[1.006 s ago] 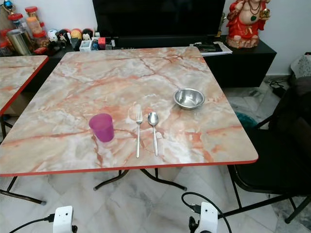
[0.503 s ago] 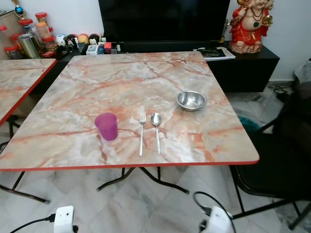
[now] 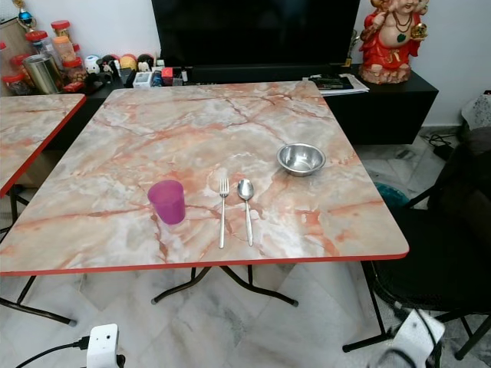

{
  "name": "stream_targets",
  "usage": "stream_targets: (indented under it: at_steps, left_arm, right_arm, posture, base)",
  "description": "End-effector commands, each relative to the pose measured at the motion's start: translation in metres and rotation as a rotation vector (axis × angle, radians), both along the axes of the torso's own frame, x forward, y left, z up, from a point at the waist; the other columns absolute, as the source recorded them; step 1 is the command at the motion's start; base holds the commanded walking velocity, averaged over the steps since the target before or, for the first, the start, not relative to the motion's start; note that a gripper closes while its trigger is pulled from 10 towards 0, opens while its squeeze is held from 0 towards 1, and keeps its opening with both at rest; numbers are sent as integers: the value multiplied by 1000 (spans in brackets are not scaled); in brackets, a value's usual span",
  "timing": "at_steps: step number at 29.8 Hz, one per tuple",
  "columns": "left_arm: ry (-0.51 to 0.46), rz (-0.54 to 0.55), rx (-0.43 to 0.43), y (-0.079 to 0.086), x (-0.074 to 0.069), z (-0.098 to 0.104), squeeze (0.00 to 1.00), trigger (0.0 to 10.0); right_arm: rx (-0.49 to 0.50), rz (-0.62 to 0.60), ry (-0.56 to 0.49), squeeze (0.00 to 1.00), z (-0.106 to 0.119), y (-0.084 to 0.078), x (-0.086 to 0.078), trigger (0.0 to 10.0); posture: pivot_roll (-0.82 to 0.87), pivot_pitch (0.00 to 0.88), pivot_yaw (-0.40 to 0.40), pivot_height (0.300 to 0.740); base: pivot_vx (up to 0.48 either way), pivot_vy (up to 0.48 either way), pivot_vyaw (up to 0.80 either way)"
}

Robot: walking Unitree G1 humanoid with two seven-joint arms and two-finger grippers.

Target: Setting the table

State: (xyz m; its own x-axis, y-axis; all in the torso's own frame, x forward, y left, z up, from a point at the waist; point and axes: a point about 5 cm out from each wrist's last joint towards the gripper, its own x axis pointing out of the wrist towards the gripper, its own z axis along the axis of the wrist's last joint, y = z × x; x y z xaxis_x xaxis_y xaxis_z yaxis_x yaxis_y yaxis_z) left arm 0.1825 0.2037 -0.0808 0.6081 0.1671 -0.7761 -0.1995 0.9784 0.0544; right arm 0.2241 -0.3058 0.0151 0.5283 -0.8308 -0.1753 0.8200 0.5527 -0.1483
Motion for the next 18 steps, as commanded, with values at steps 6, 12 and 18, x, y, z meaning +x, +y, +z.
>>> stream_targets:
  at_steps: [6,12,18]
  left_arm:
    - [3,3,6,4,0,0,0,10000]
    - [-4,12,3,4,0,0,0,10000]
    - [-6,19,3,4,0,1,0,10000]
  right_arm:
    - [-242,21,-285,0,91,-16,42,10000]
    - [8,383,-412,0,125,17,98,10000]
    - [123,502,-465,0,149,39,127,10000]
  posture:
    - [-96,0,13,740]
    - [-102,0,25,740]
    - [-98,0,26,740]
  base:
    - [0,0,0]
    - [0,0,0]
    - [0,0,0]
